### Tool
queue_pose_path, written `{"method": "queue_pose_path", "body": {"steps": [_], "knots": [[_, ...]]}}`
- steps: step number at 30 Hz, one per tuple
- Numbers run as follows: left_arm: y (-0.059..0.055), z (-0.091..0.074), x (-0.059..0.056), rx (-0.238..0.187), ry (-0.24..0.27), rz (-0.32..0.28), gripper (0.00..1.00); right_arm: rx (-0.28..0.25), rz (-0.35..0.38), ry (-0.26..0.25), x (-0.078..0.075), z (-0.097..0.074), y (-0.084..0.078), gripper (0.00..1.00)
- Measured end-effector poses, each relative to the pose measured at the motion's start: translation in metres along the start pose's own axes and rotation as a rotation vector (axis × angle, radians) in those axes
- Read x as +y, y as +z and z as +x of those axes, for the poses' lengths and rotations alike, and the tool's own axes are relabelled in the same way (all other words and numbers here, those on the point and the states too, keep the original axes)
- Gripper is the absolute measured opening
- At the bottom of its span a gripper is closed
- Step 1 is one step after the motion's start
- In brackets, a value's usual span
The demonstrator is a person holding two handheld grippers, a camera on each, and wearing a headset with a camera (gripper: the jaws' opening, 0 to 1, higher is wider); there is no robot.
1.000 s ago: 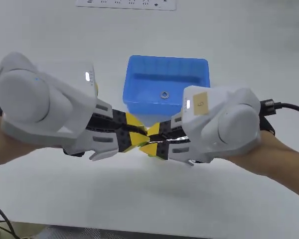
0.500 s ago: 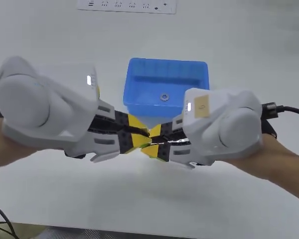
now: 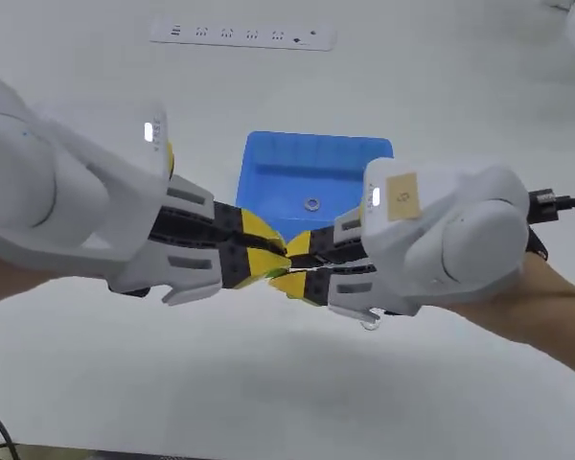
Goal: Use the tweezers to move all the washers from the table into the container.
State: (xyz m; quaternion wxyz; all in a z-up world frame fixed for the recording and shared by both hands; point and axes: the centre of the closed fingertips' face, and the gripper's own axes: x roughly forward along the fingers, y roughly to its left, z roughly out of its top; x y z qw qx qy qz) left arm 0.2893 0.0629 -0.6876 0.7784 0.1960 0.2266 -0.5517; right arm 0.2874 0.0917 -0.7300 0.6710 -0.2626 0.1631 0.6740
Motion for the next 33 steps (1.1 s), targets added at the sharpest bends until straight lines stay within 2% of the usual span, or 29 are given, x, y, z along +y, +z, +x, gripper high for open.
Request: {"method": "queue_pose_path", "body": {"steps": [9,14,21,26,28,32,33], "knots": [[0.025,-0.009,0.012,-0.027,0.019,0.044,0.08,-0.012,-0.032,-0.048,-0.019,-0.017,0.019,0.08],[0.036,-0.016,0.029,-0.044,0.050,0.067,0.08,-0.018,-0.060,-0.067,-0.035,-0.019,0.029,0.08],[0.042,-0.017,0.058,-0.060,0.081,0.093,0.08,-0.025,-0.097,-0.098,-0.066,-0.019,0.037,0.08],[0.041,-0.008,0.075,-0.062,0.084,0.092,0.08,-0.013,-0.102,-0.100,-0.086,-0.014,0.029,0.08],[0.033,-0.002,0.085,-0.058,0.084,0.081,0.08,-0.008,-0.097,-0.098,-0.091,-0.010,0.024,0.08],[0.023,0.008,0.096,-0.043,0.079,0.052,0.08,0.006,-0.087,-0.093,-0.100,-0.001,0.013,0.08],[0.019,0.011,0.098,-0.037,0.074,0.043,0.08,0.015,-0.081,-0.089,-0.104,0.005,0.006,0.09]]}}
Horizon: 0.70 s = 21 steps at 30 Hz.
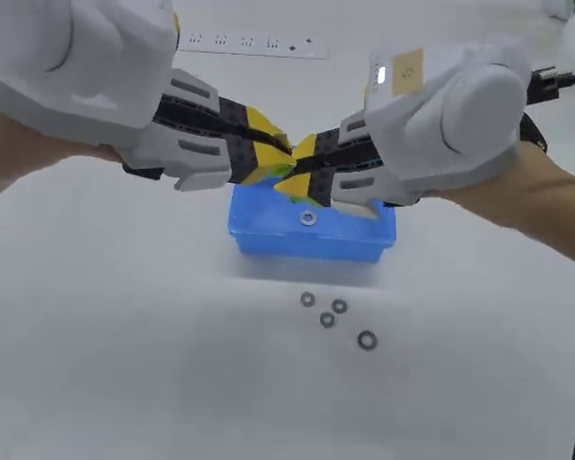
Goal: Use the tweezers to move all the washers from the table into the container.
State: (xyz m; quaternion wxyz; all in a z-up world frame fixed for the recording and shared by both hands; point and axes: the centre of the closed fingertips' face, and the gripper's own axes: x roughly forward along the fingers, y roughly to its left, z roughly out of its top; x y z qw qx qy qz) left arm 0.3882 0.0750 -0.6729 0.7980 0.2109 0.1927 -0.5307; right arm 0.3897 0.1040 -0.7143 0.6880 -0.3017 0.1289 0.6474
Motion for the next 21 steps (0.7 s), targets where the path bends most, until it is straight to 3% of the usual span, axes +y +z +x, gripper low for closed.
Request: {"method": "queue_pose_path", "body": {"steps": [5,11,16,21], "knots": [[-0.023,0.015,0.008,0.023,-0.032,-0.045,0.08,0.016,0.039,0.026,-0.002,0.016,-0.019,0.09],[-0.038,0.032,0.012,0.062,-0.061,-0.065,0.08,0.030,0.070,0.045,-0.002,0.027,-0.037,0.09],[-0.045,0.040,0.010,0.078,-0.077,-0.073,0.08,0.039,0.097,0.061,-0.001,0.031,-0.047,0.09],[-0.043,0.040,0.014,0.069,-0.072,-0.087,0.08,0.021,0.128,0.059,-0.003,0.029,-0.046,0.09]]}}
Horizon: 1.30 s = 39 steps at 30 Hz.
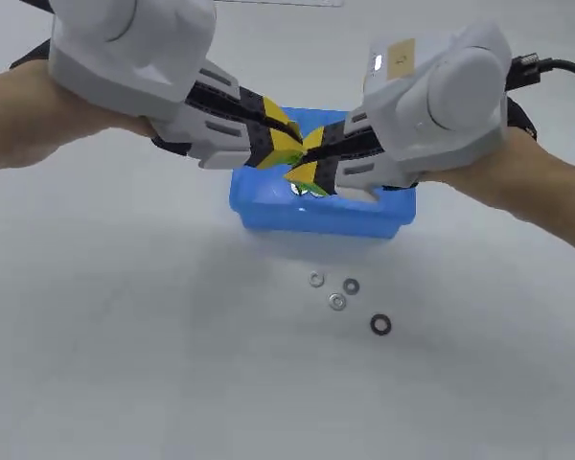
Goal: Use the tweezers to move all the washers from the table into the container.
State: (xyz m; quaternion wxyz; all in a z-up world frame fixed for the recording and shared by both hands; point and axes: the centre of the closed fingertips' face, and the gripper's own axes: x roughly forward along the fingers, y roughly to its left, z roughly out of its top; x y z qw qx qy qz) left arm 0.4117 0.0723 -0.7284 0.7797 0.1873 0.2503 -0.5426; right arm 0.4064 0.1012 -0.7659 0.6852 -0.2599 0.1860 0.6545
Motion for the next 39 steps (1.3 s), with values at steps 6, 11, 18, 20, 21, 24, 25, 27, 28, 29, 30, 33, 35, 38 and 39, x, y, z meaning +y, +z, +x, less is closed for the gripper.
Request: {"method": "queue_pose_path", "body": {"steps": [6,11,18,20,21,24,25,27,28,29,30,33,35,38,39], "knots": [[0.002,0.001,-0.005,-0.003,-0.001,0.026,0.07,0.007,-0.027,0.005,0.002,0.000,0.000,0.10],[0.002,0.000,-0.006,-0.002,0.012,0.077,0.07,0.005,-0.013,0.031,0.003,0.000,0.000,0.12],[0.015,-0.006,-0.014,-0.023,-0.009,0.107,0.07,0.031,-0.054,0.016,0.009,-0.009,-0.001,0.12],[0.019,-0.008,-0.018,-0.027,-0.011,0.121,0.07,0.022,-0.057,0.007,0.007,-0.013,0.005,0.12],[0.021,-0.010,-0.019,-0.033,-0.011,0.131,0.07,0.013,-0.055,0.008,0.007,-0.013,0.006,0.12],[0.028,-0.015,-0.023,-0.036,-0.013,0.145,0.07,-0.002,-0.064,0.007,0.010,-0.018,0.011,0.12],[0.030,-0.018,-0.024,-0.039,-0.014,0.148,0.07,-0.001,-0.068,0.004,0.010,-0.020,0.012,0.11],[0.034,-0.021,-0.027,-0.045,-0.013,0.158,0.07,-0.009,-0.076,-0.004,0.012,-0.026,0.017,0.11],[0.035,-0.022,-0.028,-0.045,-0.013,0.160,0.07,-0.009,-0.078,-0.008,0.014,-0.028,0.018,0.11],[0.038,-0.024,-0.032,-0.047,-0.016,0.171,0.07,-0.012,-0.082,-0.010,0.016,-0.031,0.021,0.11],[0.040,-0.026,-0.034,-0.048,-0.016,0.175,0.07,-0.014,-0.086,-0.010,0.019,-0.033,0.023,0.11],[0.049,-0.031,-0.045,-0.055,-0.020,0.199,0.07,-0.016,-0.110,-0.021,0.027,-0.043,0.030,0.10],[0.055,-0.033,-0.052,-0.060,-0.022,0.209,0.07,-0.019,-0.115,-0.026,0.032,-0.049,0.033,0.10],[0.061,-0.036,-0.061,-0.074,-0.022,0.217,0.07,-0.028,-0.102,-0.031,0.040,-0.059,0.037,0.10],[0.064,-0.037,-0.067,-0.080,-0.024,0.217,0.07,-0.031,-0.098,-0.031,0.042,-0.061,0.038,0.10]]}}
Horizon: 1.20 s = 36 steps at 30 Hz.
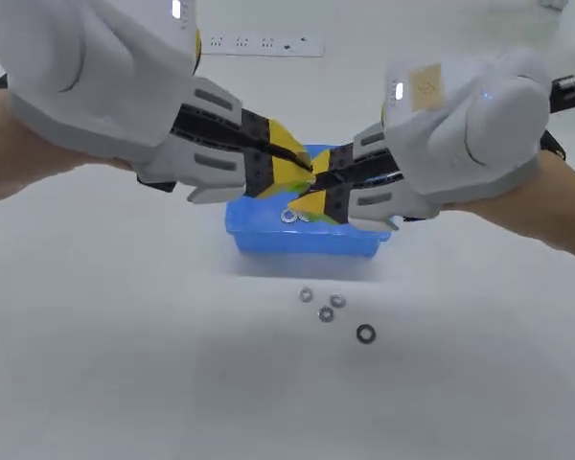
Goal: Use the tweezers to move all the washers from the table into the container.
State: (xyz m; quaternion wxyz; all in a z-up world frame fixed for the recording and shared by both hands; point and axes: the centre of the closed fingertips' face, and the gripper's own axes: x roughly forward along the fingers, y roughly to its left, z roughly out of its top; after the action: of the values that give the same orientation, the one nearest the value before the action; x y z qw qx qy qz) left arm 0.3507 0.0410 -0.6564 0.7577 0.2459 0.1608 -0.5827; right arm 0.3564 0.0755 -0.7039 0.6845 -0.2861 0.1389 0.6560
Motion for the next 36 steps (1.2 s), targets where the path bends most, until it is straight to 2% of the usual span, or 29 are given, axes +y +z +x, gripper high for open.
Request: {"method": "queue_pose_path", "body": {"steps": [5,12,16,20,28,36], "knots": [[0.007,0.001,-0.018,-0.002,-0.008,0.005,0.07,-0.010,0.010,0.001,0.019,-0.009,0.000,0.10],[0.001,0.004,-0.042,0.016,-0.025,-0.018,0.07,-0.002,0.013,0.003,0.041,-0.006,-0.005,0.10],[-0.008,0.008,-0.052,0.029,-0.032,-0.039,0.07,0.007,0.035,0.007,0.051,0.001,-0.015,0.11],[-0.017,0.011,-0.056,0.039,-0.033,-0.064,0.07,0.008,0.056,0.007,0.056,0.008,-0.022,0.11],[-0.036,0.018,-0.053,0.051,-0.031,-0.123,0.07,0.035,0.079,0.021,0.058,0.023,-0.038,0.11],[-0.043,0.024,-0.051,0.060,-0.043,-0.138,0.07,0.041,0.105,0.025,0.056,0.026,-0.046,0.11]]}}
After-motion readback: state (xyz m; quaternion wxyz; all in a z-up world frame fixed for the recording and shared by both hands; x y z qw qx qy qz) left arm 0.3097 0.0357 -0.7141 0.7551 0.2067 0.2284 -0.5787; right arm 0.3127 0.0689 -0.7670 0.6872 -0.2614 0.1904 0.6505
